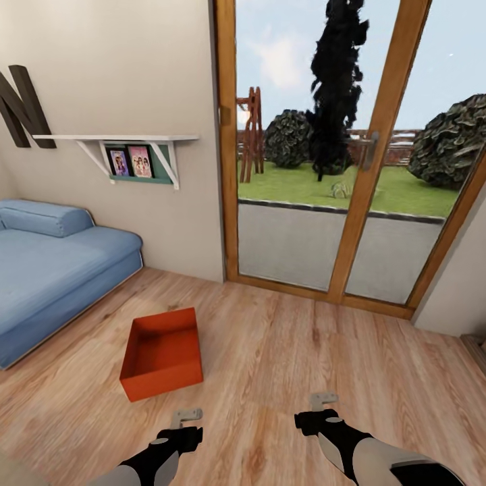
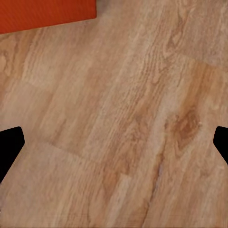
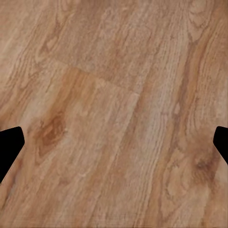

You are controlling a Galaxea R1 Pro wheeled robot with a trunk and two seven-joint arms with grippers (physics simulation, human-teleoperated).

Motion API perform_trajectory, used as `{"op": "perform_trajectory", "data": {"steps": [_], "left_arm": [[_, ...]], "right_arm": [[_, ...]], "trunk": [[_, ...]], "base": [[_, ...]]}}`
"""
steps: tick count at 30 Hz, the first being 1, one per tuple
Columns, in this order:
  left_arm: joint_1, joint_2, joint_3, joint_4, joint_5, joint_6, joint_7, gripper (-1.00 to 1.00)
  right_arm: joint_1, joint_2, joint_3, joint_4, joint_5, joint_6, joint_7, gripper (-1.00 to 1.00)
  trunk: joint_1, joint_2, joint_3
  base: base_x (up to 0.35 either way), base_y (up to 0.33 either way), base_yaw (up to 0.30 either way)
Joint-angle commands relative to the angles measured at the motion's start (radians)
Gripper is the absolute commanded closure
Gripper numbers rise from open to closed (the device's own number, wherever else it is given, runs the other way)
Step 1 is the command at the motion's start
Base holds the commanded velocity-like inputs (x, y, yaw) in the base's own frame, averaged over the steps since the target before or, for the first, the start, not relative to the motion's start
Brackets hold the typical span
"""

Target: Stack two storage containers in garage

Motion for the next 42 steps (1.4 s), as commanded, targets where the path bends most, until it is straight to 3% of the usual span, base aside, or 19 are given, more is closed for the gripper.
{"op": "perform_trajectory", "data": {"steps": [1, 42], "left_arm": [[-0.001, 0.000, 0.005, 0.001, 0.001, -0.004, 0.002, -1.00], [0.000, 0.000, 0.005, 0.001, 0.001, -0.004, 0.002, -1.00]], "right_arm": [[-0.001, 0.000, 0.007, 0.002, 0.002, -0.003, -0.005, -1.00], [-0.001, 0.000, 0.007, 0.002, 0.002, -0.005, -0.005, -1.00]], "trunk": [[0.000, 0.000, -0.001], [0.000, 0.000, -0.001]], "base": [[0.142, 0.050, 0.000], [0.168, 0.071, 0.020]]}}
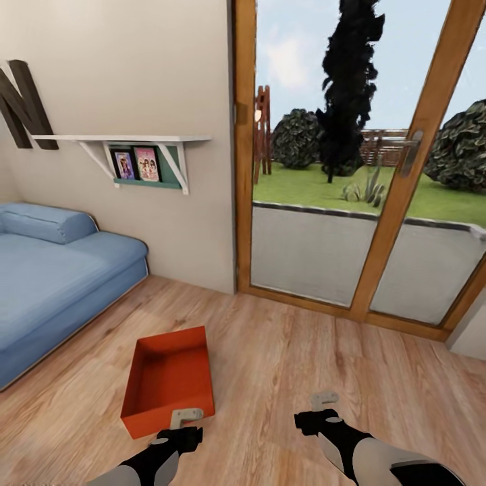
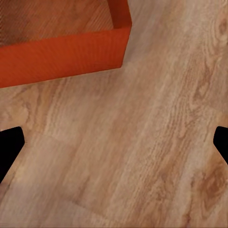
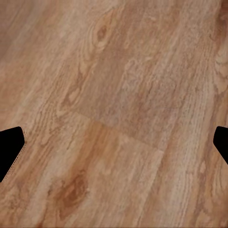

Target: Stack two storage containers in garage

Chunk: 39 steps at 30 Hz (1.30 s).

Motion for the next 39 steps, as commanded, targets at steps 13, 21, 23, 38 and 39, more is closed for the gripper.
{"op": "perform_trajectory", "data": {"steps": [13, 21, 23, 38, 39], "left_arm": [[-0.001, 0.000, 0.005, 0.001, 0.001, -0.004, 0.002, -1.00], [-0.001, 0.000, 0.005, 0.001, 0.001, -0.004, 0.002, -1.00], [-0.001, 0.000, 0.005, 0.001, 0.001, -0.004, 0.002, -1.00], [-0.001, 0.000, 0.005, 0.001, 0.001, -0.004, 0.002, -1.00], [-0.001, 0.000, 0.005, 0.001, 0.001, -0.004, 0.002, -1.00]], "right_arm": [[-0.001, 0.000, 0.007, 0.002, 0.002, -0.004, -0.005, -1.00], [-0.001, 0.000, 0.007, 0.002, 0.002, -0.004, -0.004, -1.00], [-0.001, 0.000, 0.007, 0.002, 0.002, -0.004, -0.004, -1.00], [-0.001, 0.000, 0.007, 0.002, 0.002, -0.004, -0.004, -1.00], [-0.001, 0.000, 0.007, 0.002, 0.002, -0.004, -0.004, -1.00]], "trunk": [[0.000, 0.000, -0.001], [0.000, 0.000, -0.001], [0.000, 0.000, -0.001], [0.000, 0.000, -0.001], [0.000, 0.000, -0.001]], "base": [[0.010, 0.003, 0.244], [0.094, 0.000, 0.032], [0.279, 0.000, 0.006], [0.298, 0.000, 0.009], [0.134, 0.000, 0.117]]}}
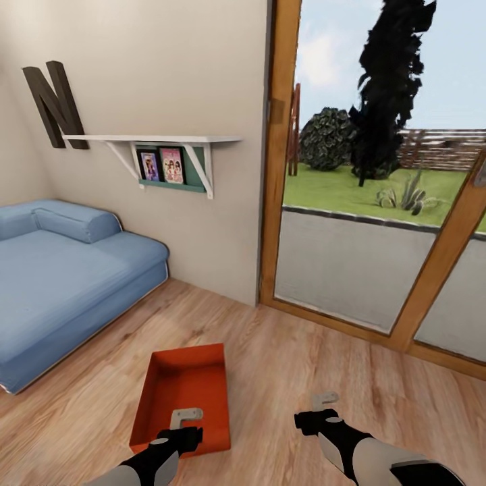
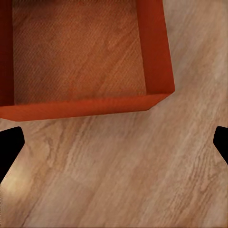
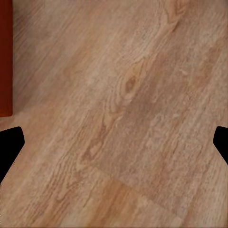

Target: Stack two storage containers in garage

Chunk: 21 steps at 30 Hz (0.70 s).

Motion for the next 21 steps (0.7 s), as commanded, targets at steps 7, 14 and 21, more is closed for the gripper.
{"op": "perform_trajectory", "data": {"steps": [7, 14, 21], "left_arm": [[-0.001, 0.000, 0.005, 0.001, 0.001, -0.004, 0.002, -1.00], [-0.001, 0.000, 0.005, 0.001, 0.001, -0.004, 0.002, -1.00], [-0.001, 0.000, 0.005, 0.001, 0.001, -0.004, 0.002, -1.00]], "right_arm": [[-0.001, 0.000, 0.007, 0.002, 0.002, -0.004, -0.005, -1.00], [-0.001, 0.000, 0.007, 0.002, 0.002, -0.004, -0.005, -1.00], [-0.001, 0.000, 0.007, 0.002, 0.002, -0.004, -0.005, -1.00]], "trunk": [[0.000, 0.000, -0.001], [0.000, 0.000, -0.001], [0.000, 0.000, -0.001]], "base": [[0.046, 0.000, 0.229], [0.006, 0.000, 0.157], [0.131, 0.070, 0.015]]}}
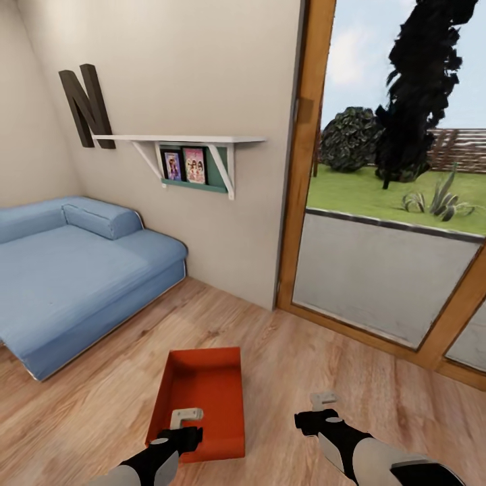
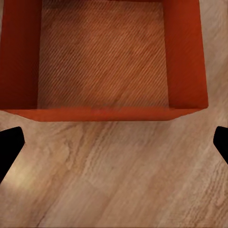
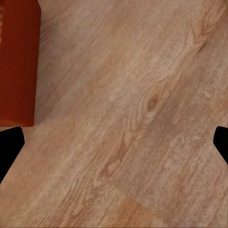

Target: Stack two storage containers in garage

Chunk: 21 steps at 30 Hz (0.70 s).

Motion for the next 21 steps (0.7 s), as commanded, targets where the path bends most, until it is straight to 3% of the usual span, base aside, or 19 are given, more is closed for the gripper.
{"op": "perform_trajectory", "data": {"steps": [1, 11, 21], "left_arm": [[-0.001, 0.000, 0.005, 0.001, 0.001, -0.004, 0.001, -1.00], [-0.001, 0.000, 0.005, 0.001, 0.001, -0.004, 0.001, -1.00], [-0.001, 0.000, 0.005, 0.001, 0.001, -0.004, 0.001, -1.00]], "right_arm": [[-0.001, 0.000, 0.007, 0.002, 0.002, -0.003, -0.005, -1.00], [-0.001, 0.000, 0.007, 0.002, 0.002, -0.003, -0.005, -1.00], [-0.001, 0.000, 0.007, 0.002, 0.002, -0.003, -0.005, -1.00]], "trunk": [[0.000, 0.000, -0.001], [0.000, 0.000, -0.001], [0.000, 0.000, -0.001]], "base": [[0.255, 0.155, 0.002], [0.244, 0.153, 0.000], [0.050, 0.024, 0.011]]}}
